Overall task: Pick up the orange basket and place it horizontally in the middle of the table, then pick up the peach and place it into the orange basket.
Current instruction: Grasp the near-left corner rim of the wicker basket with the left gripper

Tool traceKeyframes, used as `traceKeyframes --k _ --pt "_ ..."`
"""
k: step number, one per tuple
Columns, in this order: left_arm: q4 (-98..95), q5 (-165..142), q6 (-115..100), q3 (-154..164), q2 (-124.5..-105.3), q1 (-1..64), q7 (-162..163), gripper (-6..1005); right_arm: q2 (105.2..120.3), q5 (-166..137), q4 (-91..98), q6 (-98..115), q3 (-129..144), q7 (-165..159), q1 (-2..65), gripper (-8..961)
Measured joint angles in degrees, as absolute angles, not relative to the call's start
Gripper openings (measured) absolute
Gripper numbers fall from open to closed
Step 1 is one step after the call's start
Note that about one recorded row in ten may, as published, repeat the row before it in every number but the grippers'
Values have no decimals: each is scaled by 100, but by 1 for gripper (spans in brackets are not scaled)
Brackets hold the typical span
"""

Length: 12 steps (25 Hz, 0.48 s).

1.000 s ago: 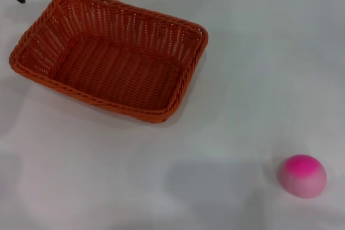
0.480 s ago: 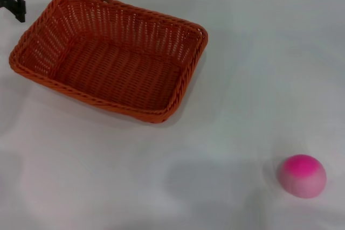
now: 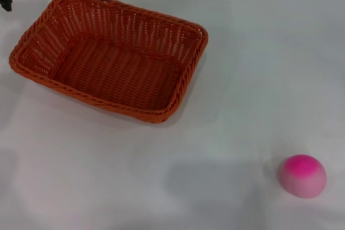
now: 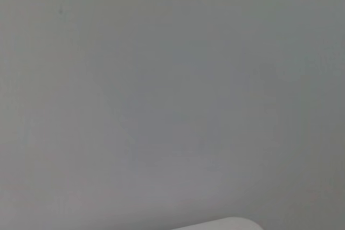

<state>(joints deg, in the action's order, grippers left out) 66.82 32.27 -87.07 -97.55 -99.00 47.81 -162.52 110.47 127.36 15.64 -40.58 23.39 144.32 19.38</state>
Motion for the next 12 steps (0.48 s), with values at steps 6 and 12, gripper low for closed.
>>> traceKeyframes --k 6,12 --pt "6196 3231 -8513 -9726 -9697 5046 -16256 758 11056 12734 1564 -3959 2354 14432 1983 861" --pt "6028 3250 -8081 -9334 -9667 5176 -16260 758 11082 12735 1564 -3928 2338 14502 2002 861"
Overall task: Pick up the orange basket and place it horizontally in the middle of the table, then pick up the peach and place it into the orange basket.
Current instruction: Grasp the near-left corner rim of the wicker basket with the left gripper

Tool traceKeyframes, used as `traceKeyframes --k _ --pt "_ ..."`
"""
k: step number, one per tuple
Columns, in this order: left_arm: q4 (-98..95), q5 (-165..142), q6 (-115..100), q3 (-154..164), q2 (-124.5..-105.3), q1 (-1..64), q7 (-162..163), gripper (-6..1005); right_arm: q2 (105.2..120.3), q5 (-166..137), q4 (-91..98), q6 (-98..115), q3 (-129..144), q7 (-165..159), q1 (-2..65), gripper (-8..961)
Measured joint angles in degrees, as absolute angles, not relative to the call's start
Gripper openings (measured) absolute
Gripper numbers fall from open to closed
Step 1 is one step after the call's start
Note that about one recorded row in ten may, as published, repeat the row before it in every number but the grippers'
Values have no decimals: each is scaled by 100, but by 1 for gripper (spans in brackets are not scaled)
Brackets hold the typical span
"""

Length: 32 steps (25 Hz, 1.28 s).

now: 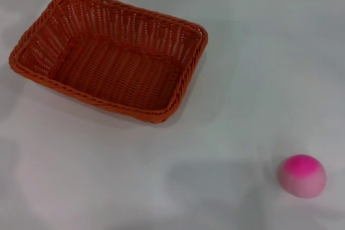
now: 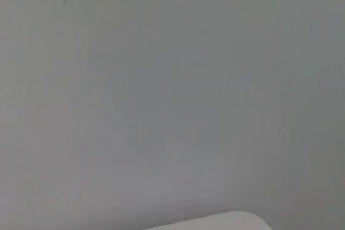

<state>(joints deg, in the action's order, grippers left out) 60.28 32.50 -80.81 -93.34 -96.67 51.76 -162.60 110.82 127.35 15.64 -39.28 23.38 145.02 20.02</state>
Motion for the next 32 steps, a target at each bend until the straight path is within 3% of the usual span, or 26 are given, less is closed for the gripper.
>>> traceKeyframes --k 18,32 --pt "5438 3252 -7284 -8836 -10146 5489 -16253 757 11073 12735 1565 -3789 2342 14518 2168 862" --pt "5308 3263 -7126 -8720 -10379 5432 -16250 759 11056 12735 1565 -3778 2311 14590 2233 862"
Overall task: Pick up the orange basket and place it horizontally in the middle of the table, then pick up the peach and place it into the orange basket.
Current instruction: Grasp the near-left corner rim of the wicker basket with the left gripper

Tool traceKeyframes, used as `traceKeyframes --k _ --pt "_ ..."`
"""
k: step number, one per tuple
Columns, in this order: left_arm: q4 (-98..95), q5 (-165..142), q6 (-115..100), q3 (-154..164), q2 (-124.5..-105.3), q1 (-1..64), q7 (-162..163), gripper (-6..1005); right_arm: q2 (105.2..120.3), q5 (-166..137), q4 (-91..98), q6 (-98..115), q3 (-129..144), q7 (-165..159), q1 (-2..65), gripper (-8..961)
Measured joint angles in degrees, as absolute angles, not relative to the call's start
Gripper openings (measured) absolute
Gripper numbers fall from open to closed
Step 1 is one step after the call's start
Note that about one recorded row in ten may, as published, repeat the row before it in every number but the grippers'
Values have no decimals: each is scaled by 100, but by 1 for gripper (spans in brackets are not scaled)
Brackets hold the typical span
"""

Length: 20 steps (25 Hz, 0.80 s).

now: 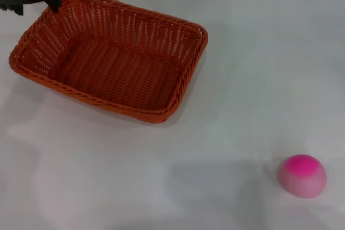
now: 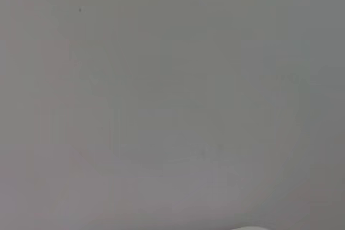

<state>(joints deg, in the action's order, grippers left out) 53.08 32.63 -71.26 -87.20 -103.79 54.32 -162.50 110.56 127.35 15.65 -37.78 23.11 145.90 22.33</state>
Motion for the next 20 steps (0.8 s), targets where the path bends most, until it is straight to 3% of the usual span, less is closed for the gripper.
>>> traceKeyframes --k 20 --pt "5117 3272 -6788 -8624 -10611 5138 -16242 759 11069 12735 1565 -3779 2311 14590 2252 862"
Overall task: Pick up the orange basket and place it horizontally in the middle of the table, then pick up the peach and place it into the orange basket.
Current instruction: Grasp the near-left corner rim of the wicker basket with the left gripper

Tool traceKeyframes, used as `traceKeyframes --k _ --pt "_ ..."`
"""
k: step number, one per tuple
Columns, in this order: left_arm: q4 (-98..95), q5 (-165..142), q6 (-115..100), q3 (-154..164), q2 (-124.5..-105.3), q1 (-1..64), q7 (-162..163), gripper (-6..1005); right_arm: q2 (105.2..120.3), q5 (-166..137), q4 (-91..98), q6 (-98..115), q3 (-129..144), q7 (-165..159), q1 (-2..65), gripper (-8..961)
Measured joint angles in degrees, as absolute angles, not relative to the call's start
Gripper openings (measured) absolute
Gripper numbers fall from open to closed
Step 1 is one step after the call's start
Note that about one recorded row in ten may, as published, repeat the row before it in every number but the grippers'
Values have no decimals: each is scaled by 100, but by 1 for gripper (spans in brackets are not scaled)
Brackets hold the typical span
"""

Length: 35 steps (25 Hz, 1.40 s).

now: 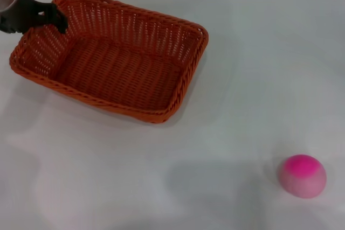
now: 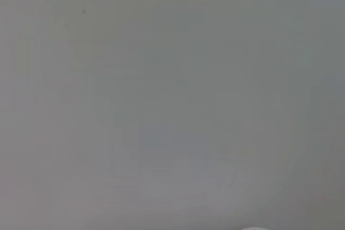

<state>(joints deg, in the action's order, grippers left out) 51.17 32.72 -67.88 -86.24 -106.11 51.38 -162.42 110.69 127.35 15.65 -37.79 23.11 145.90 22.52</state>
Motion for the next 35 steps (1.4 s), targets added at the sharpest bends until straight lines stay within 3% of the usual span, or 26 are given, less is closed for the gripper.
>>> traceKeyframes --k 35 --pt "4974 3127 -6135 -8481 -10720 4741 -16234 742 11128 12735 1565 -3815 2367 14590 2197 862"
